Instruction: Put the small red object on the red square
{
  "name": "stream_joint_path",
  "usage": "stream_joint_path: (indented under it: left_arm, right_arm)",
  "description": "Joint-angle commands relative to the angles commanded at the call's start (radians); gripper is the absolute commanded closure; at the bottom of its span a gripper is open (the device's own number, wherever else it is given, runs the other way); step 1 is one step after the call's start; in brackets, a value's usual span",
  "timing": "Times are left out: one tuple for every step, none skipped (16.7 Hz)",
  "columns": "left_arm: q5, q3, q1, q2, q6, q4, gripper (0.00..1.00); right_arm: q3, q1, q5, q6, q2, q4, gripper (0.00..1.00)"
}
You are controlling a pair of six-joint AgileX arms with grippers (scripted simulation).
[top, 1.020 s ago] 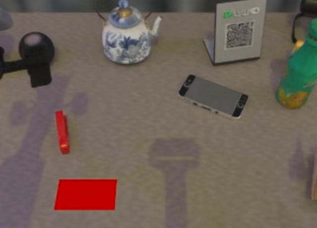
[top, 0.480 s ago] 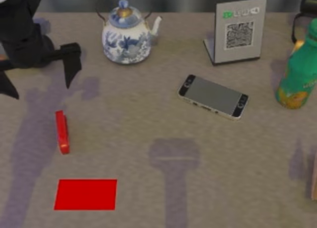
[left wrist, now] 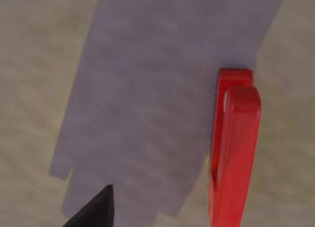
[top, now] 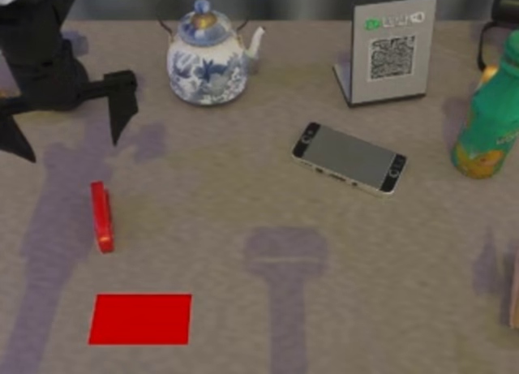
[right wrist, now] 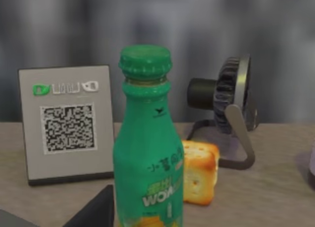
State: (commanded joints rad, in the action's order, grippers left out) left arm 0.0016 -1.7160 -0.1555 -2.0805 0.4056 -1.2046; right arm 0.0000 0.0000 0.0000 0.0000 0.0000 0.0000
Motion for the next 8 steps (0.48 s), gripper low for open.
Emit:
stream_joint_path:
  left_arm:
    - [0.000, 0.003, 0.000, -0.001, 0.000, 0.003, 0.00]
    - [0.000, 0.014, -0.001, -0.005, -0.001, 0.016, 0.00]
    - [0.000, 0.032, -0.002, -0.013, -0.002, 0.040, 0.00]
    - [0.000, 0.055, -0.002, -0.024, -0.003, 0.074, 0.00]
    - [0.000, 0.082, -0.003, -0.038, -0.003, 0.118, 0.00]
    - [0.000, 0.111, -0.003, -0.054, -0.003, 0.167, 0.00]
    - [0.000, 0.142, -0.003, -0.070, -0.003, 0.217, 0.00]
    - [0.001, 0.171, -0.003, -0.085, -0.003, 0.263, 0.00]
  right_arm:
    - [0.000, 0.000, 0.000, 0.000, 0.000, 0.000, 0.00]
    - [0.000, 0.000, 0.000, 0.000, 0.000, 0.000, 0.00]
    - [0.000, 0.000, 0.000, 0.000, 0.000, 0.000, 0.00]
    - [0.000, 0.000, 0.000, 0.000, 0.000, 0.000, 0.00]
    - [0.000, 0.000, 0.000, 0.000, 0.000, 0.000, 0.00]
    - [0.000, 0.000, 0.000, 0.000, 0.000, 0.000, 0.00]
    - [0.000, 0.000, 0.000, 0.000, 0.000, 0.000, 0.00]
    - [0.000, 0.000, 0.000, 0.000, 0.000, 0.000, 0.00]
